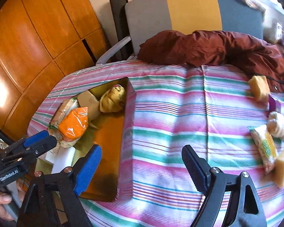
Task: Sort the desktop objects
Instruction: 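Move the left gripper back over the bed while the right grasps a yellow sponge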
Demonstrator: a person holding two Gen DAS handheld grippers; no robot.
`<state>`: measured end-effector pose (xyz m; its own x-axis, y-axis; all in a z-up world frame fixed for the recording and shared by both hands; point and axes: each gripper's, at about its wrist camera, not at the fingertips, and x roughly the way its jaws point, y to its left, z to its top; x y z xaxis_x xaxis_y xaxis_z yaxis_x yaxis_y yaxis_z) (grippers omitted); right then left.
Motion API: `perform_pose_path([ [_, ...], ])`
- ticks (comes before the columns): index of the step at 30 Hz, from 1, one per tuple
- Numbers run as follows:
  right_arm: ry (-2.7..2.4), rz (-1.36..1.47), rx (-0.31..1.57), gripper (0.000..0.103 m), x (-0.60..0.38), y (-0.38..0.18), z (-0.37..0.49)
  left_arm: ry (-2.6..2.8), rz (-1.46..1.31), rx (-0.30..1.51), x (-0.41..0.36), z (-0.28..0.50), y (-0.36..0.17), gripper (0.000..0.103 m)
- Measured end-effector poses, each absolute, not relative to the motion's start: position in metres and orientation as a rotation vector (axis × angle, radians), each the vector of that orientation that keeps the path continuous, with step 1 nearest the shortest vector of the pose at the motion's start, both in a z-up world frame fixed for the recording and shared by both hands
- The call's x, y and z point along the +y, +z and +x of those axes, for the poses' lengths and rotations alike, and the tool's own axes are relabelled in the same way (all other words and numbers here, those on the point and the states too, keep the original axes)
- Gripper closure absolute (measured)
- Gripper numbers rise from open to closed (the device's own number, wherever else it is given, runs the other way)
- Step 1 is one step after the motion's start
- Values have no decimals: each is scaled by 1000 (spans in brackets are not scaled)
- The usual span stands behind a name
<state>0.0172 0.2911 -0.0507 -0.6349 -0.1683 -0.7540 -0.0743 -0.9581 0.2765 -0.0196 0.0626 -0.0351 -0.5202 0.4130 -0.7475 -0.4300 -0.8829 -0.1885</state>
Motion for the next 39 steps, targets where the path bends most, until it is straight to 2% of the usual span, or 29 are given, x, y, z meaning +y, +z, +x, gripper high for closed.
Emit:
perform_pose_path([
  [14, -2929, 1408, -524, 16, 398, -51, 74, 2266, -1148, 87, 103, -10, -29, 41],
  [21, -2972, 1501, -455, 4, 474, -49, 103, 2224, -1148, 116, 126, -10, -29, 40],
  [24, -2937, 1566, -396, 2, 495, -59, 102, 2189, -1151, 126, 140, -10, -29, 40],
  [35, -2841, 1628, -414, 2, 525, -95, 85, 2055, -1182, 185, 196, -5, -36, 40],
  [37, -2824, 1616, -413, 12, 524, -95, 84, 2027, -1185, 201, 209, -4, -39, 40],
  [39, -2833, 1621, -385, 38, 523, -94, 83, 1990, -1193, 219, 226, -1, -43, 40],
])
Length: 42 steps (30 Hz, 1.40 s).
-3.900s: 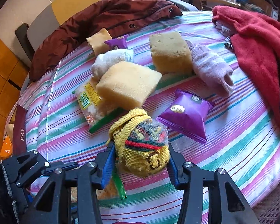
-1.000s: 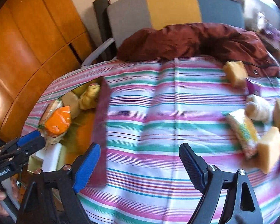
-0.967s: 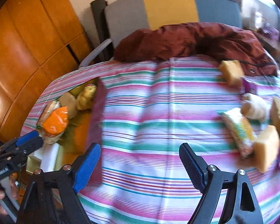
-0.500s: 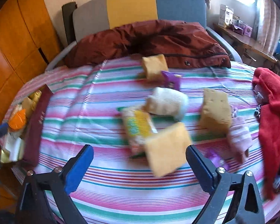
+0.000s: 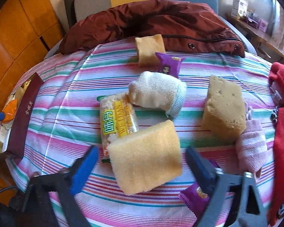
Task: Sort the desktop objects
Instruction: 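Move the left gripper back over the bed while the right grasps a yellow sponge, then grasp the WEIDAN snack bar with the left gripper while the right holds the sponge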
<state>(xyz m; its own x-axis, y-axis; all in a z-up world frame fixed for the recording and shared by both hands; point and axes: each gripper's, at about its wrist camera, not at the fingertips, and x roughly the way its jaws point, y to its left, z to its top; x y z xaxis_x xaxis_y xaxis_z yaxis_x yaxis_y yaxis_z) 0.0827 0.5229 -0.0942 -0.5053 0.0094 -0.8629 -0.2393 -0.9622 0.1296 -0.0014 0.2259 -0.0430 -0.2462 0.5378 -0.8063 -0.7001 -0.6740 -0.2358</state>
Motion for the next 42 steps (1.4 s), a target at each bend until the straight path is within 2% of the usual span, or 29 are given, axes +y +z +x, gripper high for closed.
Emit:
perform_pose_path([
  [6, 2650, -1391, 408, 41, 526, -80, 89, 1886, -1243, 260, 274, 3, -58, 40],
  [16, 2653, -1129, 540, 41, 553, -51, 107, 1779, -1382, 233, 364, -2, -87, 40],
  [24, 2650, -1018, 566, 41, 566, -37, 117, 1786, -1534, 179, 417, -17, -107, 40],
  [26, 2655, -1001, 580, 41, 567, -35, 119, 1818, -1552, 194, 427, -19, -111, 36],
  [32, 2680, -971, 568, 41, 565, -30, 120, 1852, -1607, 219, 451, -20, -122, 35],
  [38, 2680, -942, 599, 40, 569, -28, 125, 1919, -1546, 373, 472, -13, -126, 28],
  [42, 2675, -948, 584, 40, 569, -29, 125, 1911, -1410, 566, 477, 1, -131, 28],
])
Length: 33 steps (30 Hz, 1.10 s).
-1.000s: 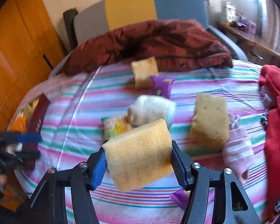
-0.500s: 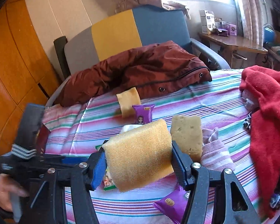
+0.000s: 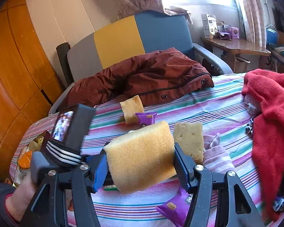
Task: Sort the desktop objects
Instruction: 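Grasp the WEIDAN snack bar with the left gripper while the right holds the sponge, then carry the WEIDAN bar and yellow sponge to the gold tray and release them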
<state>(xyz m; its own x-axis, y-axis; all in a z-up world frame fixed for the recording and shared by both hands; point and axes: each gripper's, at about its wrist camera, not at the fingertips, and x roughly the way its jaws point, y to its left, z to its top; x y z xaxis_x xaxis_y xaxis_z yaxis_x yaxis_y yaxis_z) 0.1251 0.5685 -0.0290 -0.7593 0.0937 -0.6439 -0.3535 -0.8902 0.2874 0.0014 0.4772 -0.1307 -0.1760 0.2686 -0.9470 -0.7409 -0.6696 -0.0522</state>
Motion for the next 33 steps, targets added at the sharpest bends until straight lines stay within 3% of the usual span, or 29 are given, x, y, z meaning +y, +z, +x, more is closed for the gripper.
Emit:
perform_pose_path([
  [4, 2674, -980, 552, 40, 565, -32, 122, 1893, -1331, 606, 459, 4, -130, 39],
  [6, 2676, -999, 533, 40, 561, -34, 120, 1891, -1322, 579, 447, 0, -128, 50],
  [8, 2676, -1025, 516, 40, 559, -37, 117, 1876, -1319, 542, 436, -4, -128, 52],
  [24, 2639, -1311, 316, 40, 524, -73, 95, 1997, -1232, 441, 347, 10, -120, 54],
  [33, 2617, -1365, 258, 41, 513, -81, 92, 2095, -1176, 328, 285, 10, -85, 54],
])
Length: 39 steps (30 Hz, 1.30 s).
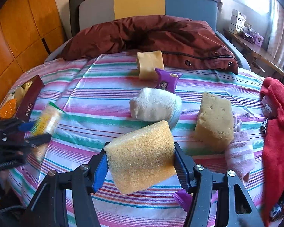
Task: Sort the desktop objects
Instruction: 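Carry the WEIDAN bar and yellow sponge to the gold tray and release them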
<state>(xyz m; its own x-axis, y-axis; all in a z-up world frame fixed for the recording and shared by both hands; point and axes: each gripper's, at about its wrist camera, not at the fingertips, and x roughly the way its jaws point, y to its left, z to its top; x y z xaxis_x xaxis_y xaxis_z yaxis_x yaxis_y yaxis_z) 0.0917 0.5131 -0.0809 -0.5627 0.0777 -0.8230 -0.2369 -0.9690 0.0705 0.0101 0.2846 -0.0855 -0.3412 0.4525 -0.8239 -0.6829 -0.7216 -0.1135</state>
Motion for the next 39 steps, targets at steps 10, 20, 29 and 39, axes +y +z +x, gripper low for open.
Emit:
perform_pose_path([
  [10, 2666, -1373, 279, 41, 485, -73, 86, 2278, -1060, 260, 212, 8, -40, 54],
  [20, 2811, -1324, 304, 41, 424, -45, 77, 2418, -1071, 168, 146, 5, -33, 54],
  [29, 2951, -1369, 350, 41, 353, -37, 66, 2491, -1067, 123, 106, 8, -32, 54],
  [39, 3095, -1405, 370, 41, 284, -30, 53, 2537, -1124, 26, 66, 6, -43, 54],
])
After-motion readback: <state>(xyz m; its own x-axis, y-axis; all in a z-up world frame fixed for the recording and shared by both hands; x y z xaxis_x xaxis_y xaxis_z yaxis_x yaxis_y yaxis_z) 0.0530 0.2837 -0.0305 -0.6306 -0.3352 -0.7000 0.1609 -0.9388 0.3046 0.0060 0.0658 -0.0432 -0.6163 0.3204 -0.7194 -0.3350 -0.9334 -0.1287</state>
